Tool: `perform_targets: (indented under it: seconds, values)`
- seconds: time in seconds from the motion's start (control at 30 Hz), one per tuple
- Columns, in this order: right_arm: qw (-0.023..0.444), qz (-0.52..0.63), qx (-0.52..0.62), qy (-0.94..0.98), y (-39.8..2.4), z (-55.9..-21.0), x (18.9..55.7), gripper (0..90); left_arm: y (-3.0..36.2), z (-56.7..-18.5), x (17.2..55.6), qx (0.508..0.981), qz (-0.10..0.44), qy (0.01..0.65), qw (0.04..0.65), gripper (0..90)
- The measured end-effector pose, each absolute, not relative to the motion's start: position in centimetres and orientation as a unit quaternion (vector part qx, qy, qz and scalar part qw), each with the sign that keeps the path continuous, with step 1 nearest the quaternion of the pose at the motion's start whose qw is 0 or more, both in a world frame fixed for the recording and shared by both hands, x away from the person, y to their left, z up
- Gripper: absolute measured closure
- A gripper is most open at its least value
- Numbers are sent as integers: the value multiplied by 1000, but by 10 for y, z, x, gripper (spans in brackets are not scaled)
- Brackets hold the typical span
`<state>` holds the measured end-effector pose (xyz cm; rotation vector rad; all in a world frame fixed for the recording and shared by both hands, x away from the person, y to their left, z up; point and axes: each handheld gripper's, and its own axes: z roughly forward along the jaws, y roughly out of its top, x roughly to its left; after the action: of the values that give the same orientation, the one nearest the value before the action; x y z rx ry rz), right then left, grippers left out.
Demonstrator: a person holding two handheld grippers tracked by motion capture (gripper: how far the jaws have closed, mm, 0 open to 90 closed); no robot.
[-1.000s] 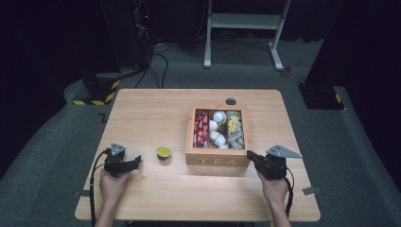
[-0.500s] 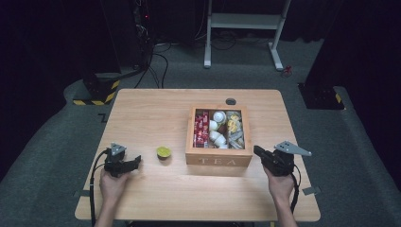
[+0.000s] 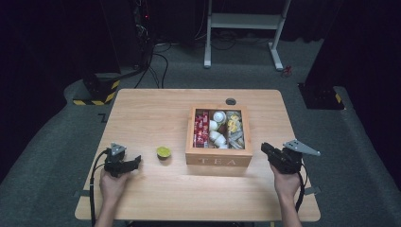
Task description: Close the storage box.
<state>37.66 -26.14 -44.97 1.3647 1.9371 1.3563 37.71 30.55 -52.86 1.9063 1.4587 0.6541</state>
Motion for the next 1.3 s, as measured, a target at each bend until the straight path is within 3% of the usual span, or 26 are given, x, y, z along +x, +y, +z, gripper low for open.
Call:
perform_targets:
  seconds: [0.2,0.67,1.3]
  values:
    - [209,480,508,684,-268,-456,379,703,306,-529,377,726,249,555,321,246]
    - [218,445,549,673,-281,-478,387,596,306,-529,377,726,249,555,321,246]
    - [230,372,574,692,-274,-504,402,532,305,-529,377,726,249,555,321,246]
